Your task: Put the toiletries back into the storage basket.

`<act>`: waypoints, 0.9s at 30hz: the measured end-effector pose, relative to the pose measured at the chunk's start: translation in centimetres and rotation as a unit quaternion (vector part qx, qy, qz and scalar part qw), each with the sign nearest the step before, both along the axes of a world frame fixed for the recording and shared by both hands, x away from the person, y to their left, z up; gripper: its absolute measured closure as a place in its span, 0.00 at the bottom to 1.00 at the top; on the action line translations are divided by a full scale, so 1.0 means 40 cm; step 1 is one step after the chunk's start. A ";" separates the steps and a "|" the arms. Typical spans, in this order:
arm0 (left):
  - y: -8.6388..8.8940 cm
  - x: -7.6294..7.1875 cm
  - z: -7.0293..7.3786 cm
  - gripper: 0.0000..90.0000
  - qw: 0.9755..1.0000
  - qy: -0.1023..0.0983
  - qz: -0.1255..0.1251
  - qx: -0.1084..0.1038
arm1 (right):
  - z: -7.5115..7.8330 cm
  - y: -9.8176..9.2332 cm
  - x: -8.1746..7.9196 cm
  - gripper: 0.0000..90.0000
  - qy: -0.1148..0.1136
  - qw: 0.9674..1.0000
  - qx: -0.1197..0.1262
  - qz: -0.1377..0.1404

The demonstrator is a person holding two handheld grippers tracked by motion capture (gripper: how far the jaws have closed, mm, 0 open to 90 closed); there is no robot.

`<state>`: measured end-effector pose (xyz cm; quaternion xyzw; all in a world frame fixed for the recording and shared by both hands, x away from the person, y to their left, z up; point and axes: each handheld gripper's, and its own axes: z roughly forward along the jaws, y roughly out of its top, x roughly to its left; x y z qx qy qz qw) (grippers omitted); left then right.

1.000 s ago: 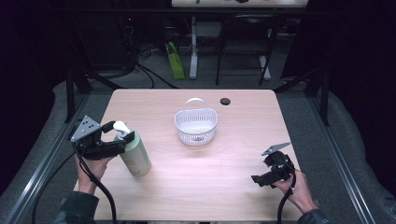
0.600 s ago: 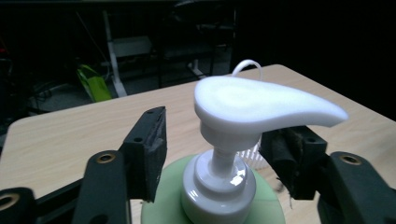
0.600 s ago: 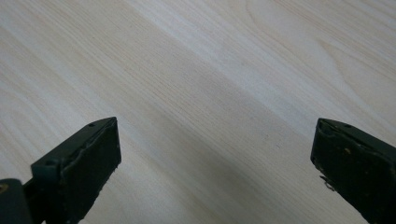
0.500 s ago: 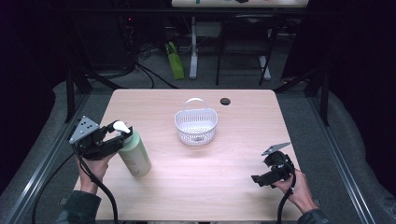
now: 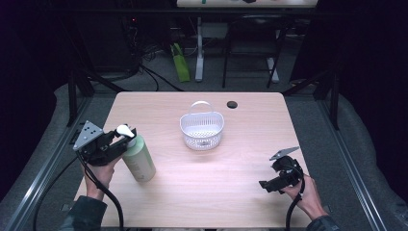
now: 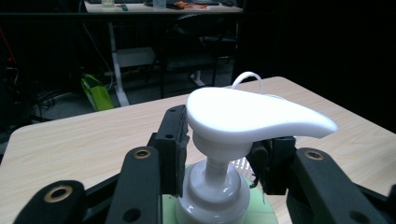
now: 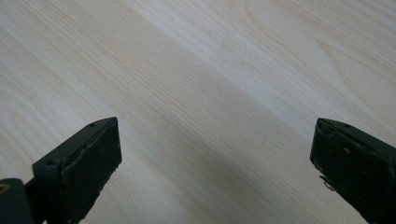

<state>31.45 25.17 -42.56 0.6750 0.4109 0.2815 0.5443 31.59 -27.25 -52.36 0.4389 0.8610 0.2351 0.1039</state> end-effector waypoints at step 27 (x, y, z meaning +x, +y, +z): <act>-0.003 0.001 -0.002 0.75 1.000 -0.011 0.006 -0.015 | 0.003 -0.004 -0.001 0.02 -0.006 1.000 -0.002 -0.001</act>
